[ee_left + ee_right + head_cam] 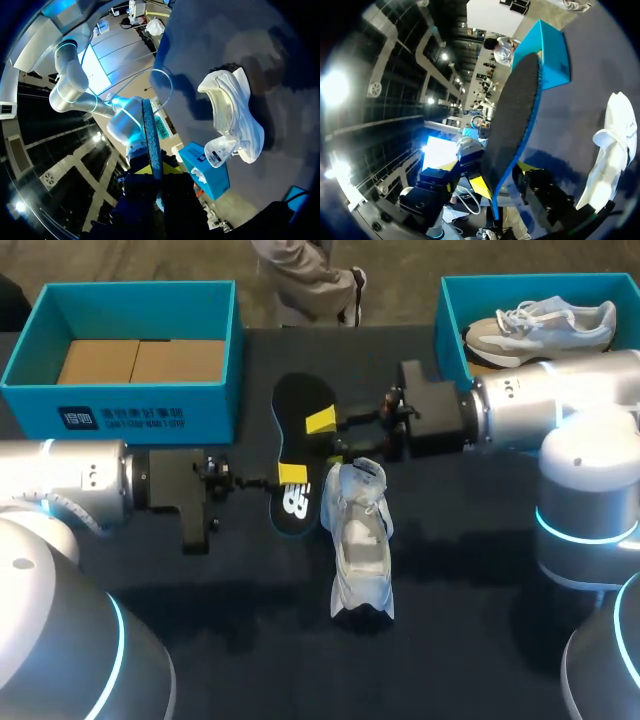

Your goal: Take the shoe out of the shoebox, open the shoe tongue, remove and reinsert the insole, then place the shoe into the shoebox

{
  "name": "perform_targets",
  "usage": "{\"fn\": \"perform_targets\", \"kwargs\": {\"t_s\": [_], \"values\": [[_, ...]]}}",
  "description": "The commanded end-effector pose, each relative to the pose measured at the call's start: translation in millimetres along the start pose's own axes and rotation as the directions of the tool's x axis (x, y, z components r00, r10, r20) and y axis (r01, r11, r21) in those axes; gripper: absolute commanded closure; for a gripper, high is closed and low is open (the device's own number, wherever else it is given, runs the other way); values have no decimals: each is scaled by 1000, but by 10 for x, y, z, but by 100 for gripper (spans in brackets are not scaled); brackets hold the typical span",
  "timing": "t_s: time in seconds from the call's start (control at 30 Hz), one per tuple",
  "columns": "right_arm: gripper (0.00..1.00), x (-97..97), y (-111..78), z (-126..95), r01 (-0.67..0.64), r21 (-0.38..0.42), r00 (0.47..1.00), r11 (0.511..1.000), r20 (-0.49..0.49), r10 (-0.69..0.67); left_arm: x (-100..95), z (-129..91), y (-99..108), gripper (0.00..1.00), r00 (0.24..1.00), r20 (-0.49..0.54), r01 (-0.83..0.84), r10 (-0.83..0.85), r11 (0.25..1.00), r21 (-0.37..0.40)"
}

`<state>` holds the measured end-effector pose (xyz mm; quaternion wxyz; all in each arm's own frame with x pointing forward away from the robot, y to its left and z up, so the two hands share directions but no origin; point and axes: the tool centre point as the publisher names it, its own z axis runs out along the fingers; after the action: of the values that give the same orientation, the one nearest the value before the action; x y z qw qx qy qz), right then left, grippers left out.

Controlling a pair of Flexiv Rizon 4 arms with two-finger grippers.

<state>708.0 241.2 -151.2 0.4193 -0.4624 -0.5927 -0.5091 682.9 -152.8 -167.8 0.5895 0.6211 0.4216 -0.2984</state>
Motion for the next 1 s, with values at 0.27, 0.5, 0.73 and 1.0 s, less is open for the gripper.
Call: {"fn": "perform_targets", "kwargs": {"t_s": [0.27,0.5,0.73,1.0], "values": [[56,103,4,111,-22,-12,1000,1000,8,22,-3,5,-9,100,1000,0,-1,1,1000,-3],[71,84,22,150,-88,-18,995,996,37,88,-3,5,-9,100,1000,0,-1,1,1000,-3],[76,43,15,143,-121,-43,992,992,42,122,-3,5,-9,100,1000,0,-1,1,1000,-3],[75,4,18,112,-139,-77,990,987,19,141,-3,5,-9,100,1000,0,-1,1,1000,-3]]}}
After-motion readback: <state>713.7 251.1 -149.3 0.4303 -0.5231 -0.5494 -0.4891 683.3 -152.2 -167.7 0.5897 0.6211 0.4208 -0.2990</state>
